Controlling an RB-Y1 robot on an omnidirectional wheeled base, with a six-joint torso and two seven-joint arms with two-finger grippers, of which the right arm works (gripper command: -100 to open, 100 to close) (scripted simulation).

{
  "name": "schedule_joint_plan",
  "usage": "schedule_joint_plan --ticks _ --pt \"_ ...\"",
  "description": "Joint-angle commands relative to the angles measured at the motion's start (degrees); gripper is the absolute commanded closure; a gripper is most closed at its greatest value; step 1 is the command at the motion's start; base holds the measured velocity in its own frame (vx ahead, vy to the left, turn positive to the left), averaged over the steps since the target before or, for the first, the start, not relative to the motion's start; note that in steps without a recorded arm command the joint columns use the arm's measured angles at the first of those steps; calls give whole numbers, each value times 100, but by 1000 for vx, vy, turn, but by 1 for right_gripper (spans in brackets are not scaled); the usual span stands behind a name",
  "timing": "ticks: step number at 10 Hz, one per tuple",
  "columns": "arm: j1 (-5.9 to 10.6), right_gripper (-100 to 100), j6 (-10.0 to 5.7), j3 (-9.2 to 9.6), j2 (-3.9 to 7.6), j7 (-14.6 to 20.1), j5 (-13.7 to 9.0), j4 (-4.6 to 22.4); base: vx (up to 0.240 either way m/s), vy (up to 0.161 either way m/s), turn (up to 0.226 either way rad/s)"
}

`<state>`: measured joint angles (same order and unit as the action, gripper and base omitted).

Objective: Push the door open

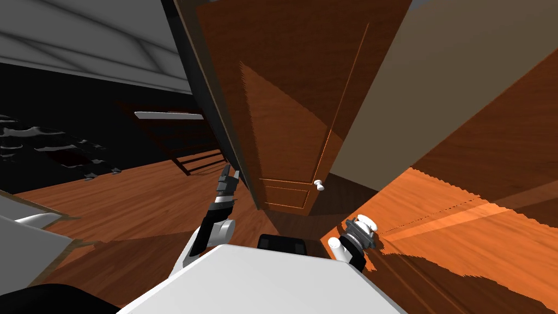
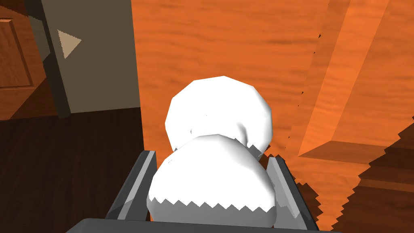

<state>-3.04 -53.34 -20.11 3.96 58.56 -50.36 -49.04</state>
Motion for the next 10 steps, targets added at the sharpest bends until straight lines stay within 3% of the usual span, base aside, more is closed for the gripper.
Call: schedule_joint_plan --ticks 1,5,6,10 --pt "32 100 -151 -197 32 -48 -87 40 92 -114 66" --pt "181 100 -293 -533 -64 -243 -271 159 87 -96 52" --pt "181 100 -293 -533 -64 -243 -271 159 51 -60 20" --pt "376 100 -477 -972 -215 -498 -510 314 96 -104 60"
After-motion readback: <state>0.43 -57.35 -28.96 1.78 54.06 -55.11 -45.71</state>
